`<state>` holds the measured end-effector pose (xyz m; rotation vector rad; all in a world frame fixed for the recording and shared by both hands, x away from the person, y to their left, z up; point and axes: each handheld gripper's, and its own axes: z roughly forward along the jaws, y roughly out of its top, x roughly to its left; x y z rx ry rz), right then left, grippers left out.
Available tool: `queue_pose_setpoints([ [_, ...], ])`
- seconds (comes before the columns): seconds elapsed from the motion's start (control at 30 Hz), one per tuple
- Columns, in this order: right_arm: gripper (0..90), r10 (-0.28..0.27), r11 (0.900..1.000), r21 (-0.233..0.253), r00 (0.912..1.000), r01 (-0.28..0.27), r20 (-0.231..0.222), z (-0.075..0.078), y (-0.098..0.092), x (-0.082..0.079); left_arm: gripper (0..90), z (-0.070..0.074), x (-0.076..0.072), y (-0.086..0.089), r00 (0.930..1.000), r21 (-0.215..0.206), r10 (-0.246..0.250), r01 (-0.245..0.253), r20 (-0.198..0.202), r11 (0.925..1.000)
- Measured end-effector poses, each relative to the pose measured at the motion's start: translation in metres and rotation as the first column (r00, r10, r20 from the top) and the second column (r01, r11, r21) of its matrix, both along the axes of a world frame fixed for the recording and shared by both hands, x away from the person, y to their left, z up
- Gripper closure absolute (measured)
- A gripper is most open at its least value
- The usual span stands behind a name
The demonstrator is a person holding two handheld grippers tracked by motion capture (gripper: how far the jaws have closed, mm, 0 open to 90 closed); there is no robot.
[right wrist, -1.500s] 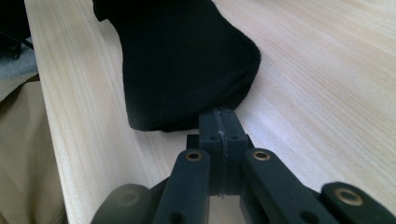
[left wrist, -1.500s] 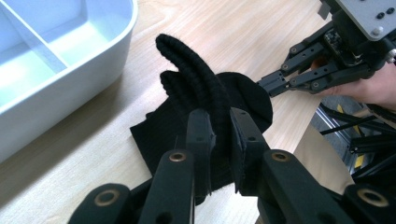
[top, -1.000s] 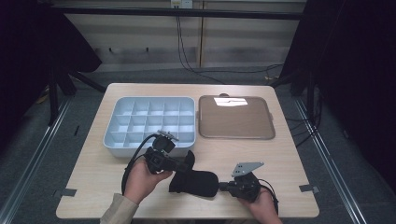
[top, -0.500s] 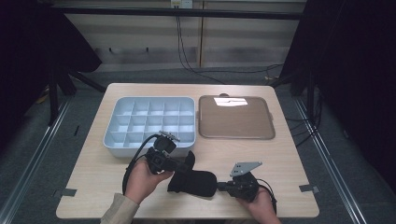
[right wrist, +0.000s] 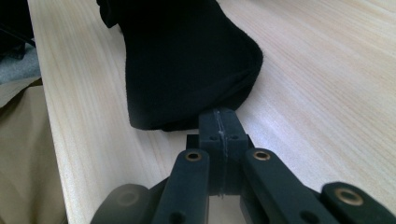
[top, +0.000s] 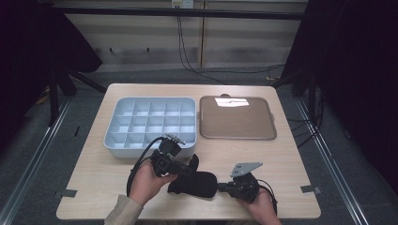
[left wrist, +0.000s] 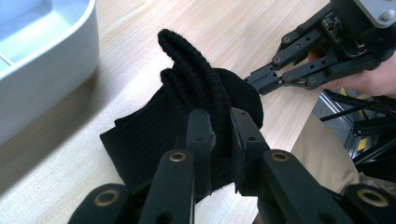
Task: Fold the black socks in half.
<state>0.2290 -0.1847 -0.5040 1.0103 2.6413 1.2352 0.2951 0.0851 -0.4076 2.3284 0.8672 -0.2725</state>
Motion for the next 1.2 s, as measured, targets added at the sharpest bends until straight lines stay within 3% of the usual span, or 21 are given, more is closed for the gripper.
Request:
queue_pose_setpoints([
  [0.53, 89.9, 0.001, 1.0, -0.001, 1.0, -0.001, 0.005, 0.0, 0.004, 0.0, 79.9, -0.004, -0.003, -0.007, 0.9999, 0.006, -0.009, 0.009, -0.008, 0.9999],
  [1.0, 89.7, 0.012, 1.0, -0.003, 0.9998, -0.012, 0.014, 0.0, 0.01, 0.001, 79.9, -0.009, -0.005, -0.016, 0.9993, 0.05, -0.036, 0.037, -0.006, 0.9981],
  [1.2, 89.7, 0.01, 1.0, -0.004, 0.9999, -0.01, 0.013, 0.0, 0.011, 0.001, 79.8, -0.013, -0.006, -0.021, 0.9991, 0.05, -0.039, 0.04, -0.019, 0.998],
])
